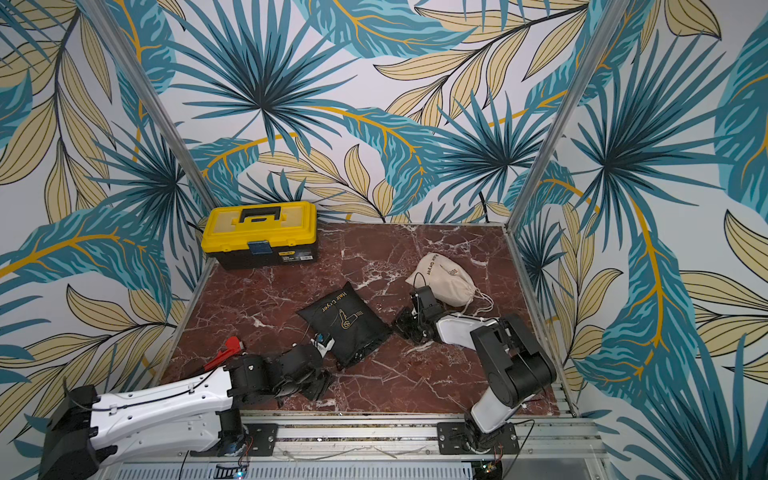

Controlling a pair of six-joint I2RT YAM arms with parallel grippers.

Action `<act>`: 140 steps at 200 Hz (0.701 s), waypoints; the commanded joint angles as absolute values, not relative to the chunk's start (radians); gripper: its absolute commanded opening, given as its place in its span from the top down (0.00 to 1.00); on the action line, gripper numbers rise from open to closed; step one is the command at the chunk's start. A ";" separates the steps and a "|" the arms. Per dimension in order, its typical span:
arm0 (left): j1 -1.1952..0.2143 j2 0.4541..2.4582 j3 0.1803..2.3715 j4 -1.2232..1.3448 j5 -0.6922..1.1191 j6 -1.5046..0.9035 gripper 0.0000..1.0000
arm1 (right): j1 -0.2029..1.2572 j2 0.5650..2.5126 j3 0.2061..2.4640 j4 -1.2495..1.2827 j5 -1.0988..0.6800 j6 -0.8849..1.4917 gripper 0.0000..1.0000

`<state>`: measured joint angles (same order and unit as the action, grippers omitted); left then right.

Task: Pack away hair dryers
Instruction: Pull the drawstrings on both sides of the drawstring bag.

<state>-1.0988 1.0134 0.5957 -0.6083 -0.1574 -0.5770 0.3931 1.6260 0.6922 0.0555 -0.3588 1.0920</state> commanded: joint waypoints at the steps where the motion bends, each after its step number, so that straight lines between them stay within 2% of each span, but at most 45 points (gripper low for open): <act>1: -1.101 1.003 0.564 -0.588 -0.161 -0.581 0.35 | 0.392 1.584 0.721 0.005 -0.330 1.050 0.99; 40: -1.101 1.041 0.556 -0.561 -0.137 -0.582 0.38 | 0.392 1.586 0.713 0.017 -0.339 1.054 1.00; 108: -1.102 1.238 0.645 -0.447 -0.078 -0.494 0.37 | 0.390 1.589 0.703 0.041 -0.347 1.066 1.00; 140: -1.101 1.258 0.673 -0.430 -0.095 -0.471 0.39 | 0.388 1.584 0.696 0.045 -0.346 1.068 1.00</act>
<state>-1.0988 1.2625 0.6075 -0.4812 -0.0982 -0.5087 0.3923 1.6005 0.7143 0.0441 -0.3492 1.0687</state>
